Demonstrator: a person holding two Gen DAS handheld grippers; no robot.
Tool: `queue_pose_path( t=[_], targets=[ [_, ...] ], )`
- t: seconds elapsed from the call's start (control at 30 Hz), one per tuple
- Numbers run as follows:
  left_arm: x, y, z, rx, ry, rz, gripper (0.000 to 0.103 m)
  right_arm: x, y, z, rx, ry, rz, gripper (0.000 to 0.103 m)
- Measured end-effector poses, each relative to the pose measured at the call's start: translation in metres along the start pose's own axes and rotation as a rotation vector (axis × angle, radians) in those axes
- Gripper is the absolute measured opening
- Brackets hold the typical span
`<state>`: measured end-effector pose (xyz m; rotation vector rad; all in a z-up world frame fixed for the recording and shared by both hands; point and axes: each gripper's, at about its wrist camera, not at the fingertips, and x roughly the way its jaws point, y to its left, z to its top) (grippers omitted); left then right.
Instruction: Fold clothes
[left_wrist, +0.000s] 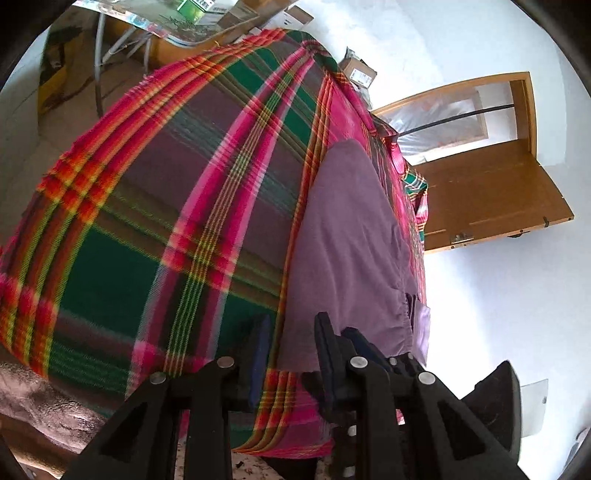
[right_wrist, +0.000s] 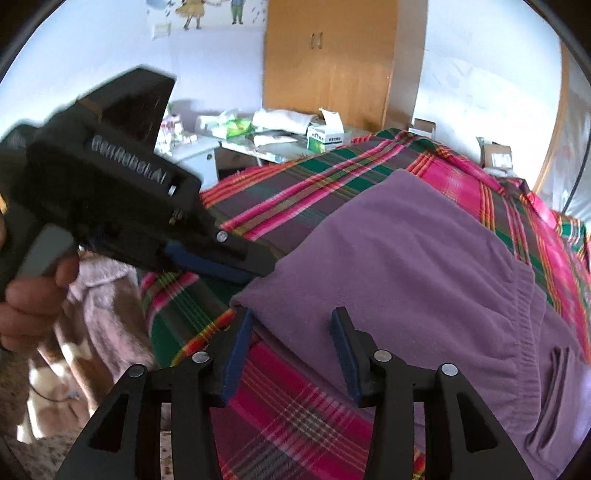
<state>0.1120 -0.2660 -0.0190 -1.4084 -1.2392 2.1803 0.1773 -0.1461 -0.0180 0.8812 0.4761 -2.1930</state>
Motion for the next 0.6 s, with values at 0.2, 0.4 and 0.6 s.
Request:
queue_pose_path(
  t=[0.2, 0.4, 0.6],
  targets=[
    [0.008, -0.007, 0.005, 0.017, 0.047, -0.014, 0.026, 0.003, 0.011, -0.002, -0.083, -0.003, -0.051, 0.049],
    [0.003, -0.002, 0.008, -0.028, 0.08, -0.098, 0.026, 0.006, 0.02, -0.003, -0.138, -0.017, -0.092, 0.049],
    [0.001, -0.009, 0.013, -0.019, 0.082, -0.128, 0.026, 0.008, 0.023, -0.005, -0.149, -0.039, -0.112, 0.049]
  ],
)
